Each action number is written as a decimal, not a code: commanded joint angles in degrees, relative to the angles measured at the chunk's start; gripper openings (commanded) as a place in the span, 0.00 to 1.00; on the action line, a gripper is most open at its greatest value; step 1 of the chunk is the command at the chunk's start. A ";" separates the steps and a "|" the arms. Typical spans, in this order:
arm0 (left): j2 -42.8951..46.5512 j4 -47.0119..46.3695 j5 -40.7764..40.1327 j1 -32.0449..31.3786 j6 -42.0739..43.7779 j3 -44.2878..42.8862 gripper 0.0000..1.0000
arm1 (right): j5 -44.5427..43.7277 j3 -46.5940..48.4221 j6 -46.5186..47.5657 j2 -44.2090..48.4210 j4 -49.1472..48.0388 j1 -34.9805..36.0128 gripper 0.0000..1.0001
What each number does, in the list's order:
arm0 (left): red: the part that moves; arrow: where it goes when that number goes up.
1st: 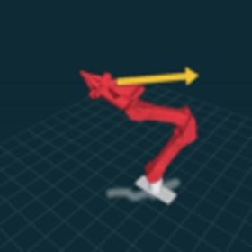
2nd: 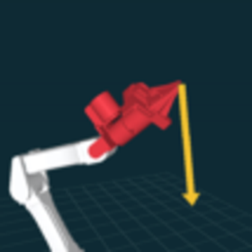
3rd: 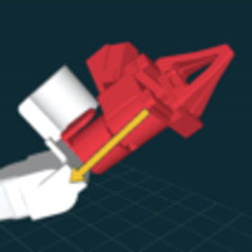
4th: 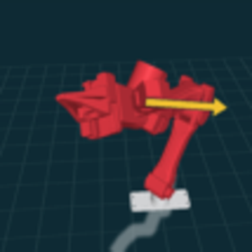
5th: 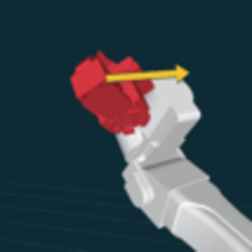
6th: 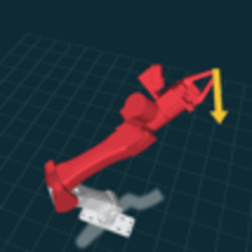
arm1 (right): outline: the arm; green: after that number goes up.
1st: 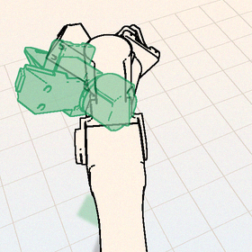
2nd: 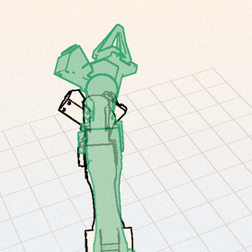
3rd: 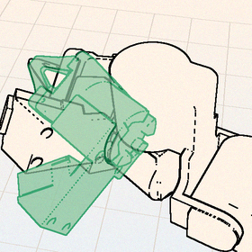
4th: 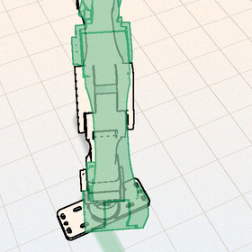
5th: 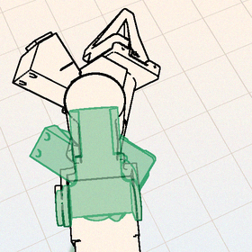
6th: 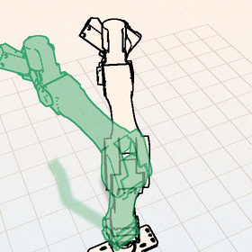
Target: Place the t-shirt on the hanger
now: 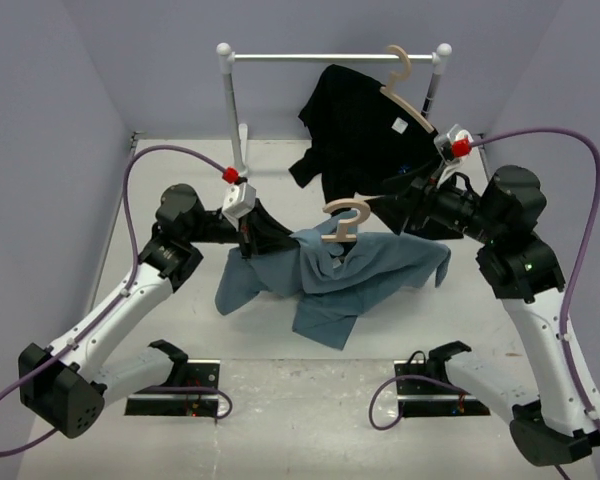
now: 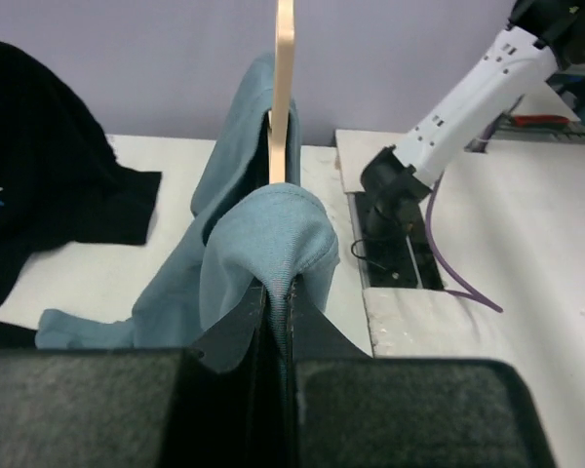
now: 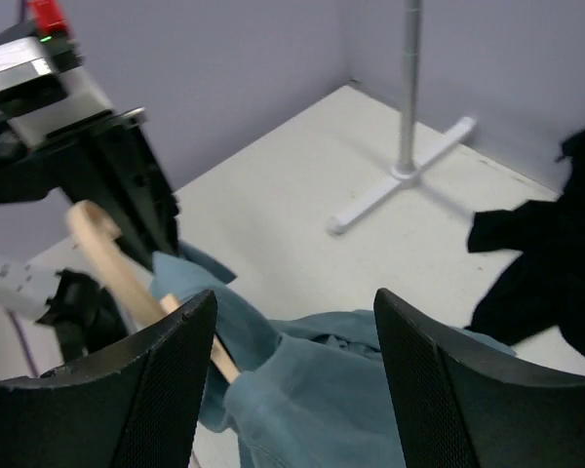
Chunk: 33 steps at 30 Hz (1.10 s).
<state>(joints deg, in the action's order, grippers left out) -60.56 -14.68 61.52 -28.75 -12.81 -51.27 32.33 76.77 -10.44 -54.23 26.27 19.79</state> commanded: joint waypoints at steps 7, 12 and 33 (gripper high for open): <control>-4.78 -1.97 7.01 -0.17 -2.09 -6.87 0.00 | 40.95 -1.02 4.23 -6.59 -8.00 -1.60 0.68; -5.48 -2.28 7.59 -0.17 -2.67 -6.72 0.00 | 11.93 -6.07 -4.48 -0.50 -14.04 -1.88 0.75; -6.97 2.28 9.91 -0.18 -1.37 -8.41 0.00 | 35.50 -6.42 3.90 1.42 -14.36 -4.77 0.78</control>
<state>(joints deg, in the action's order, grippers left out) -67.14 -10.98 69.95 -28.95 -13.98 -56.53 59.20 67.55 -8.28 -48.27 8.67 14.14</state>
